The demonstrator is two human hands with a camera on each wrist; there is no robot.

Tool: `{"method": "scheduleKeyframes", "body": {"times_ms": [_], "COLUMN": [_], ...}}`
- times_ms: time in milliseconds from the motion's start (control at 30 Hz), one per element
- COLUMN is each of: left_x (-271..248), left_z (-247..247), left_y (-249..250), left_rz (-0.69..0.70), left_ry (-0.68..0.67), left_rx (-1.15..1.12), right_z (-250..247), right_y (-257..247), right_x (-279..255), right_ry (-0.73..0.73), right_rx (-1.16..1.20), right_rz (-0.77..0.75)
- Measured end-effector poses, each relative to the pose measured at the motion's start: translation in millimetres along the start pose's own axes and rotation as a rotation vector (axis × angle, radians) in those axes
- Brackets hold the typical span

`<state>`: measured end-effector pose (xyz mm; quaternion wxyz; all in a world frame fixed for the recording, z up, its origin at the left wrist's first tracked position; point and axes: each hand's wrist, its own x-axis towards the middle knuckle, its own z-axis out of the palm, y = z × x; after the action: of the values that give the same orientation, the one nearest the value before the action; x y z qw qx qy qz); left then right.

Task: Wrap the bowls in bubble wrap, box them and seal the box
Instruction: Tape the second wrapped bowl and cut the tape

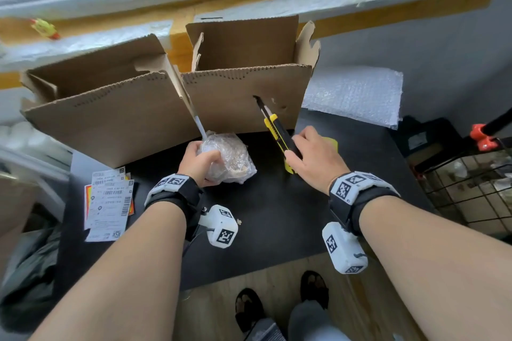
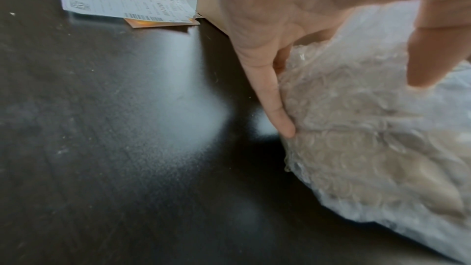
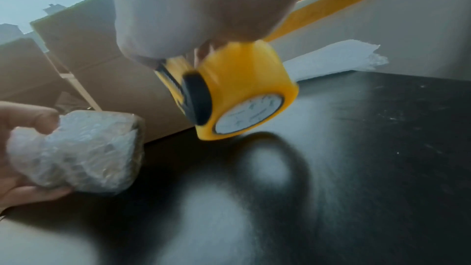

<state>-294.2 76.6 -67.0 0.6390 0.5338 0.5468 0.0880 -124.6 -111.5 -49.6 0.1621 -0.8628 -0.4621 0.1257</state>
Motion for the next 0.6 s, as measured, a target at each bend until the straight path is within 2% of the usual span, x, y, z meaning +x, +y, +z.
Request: {"method": "scheduleKeyframes", "body": {"times_ms": [100, 167, 300, 400, 500, 600], "left_x": [-2.7, -4.1, -7.9, -11.1, -15.6, -22.2], "left_z": [-3.0, -3.0, -3.1, -5.8, -9.0, -11.9], "left_y": [-2.3, -3.5, -3.8, -3.7, -3.2, 0.8], "left_rz": [0.002, 0.007, 0.005, -0.02, -0.042, -0.022], "left_ry": [-0.006, -0.006, -0.014, -0.029, -0.032, -0.011], "left_rx": [0.007, 0.006, 0.004, -0.013, -0.047, -0.071], "right_z": [16.4, 23.0, 19.1, 9.9, 6.8, 9.8], "right_y": [6.1, 8.6, 8.5, 17.0, 25.5, 24.8], "right_x": [-5.3, -10.2, -7.3, -4.9, -7.7, -9.9], "right_ry": [-0.212, -0.29, -0.2, -0.149, -0.241, -0.313], "right_rx": [0.053, 0.055, 0.081, 0.127, 0.073, -0.05], "right_rz": [-0.003, 0.029, 0.109, 0.239, 0.365, 0.354]}}
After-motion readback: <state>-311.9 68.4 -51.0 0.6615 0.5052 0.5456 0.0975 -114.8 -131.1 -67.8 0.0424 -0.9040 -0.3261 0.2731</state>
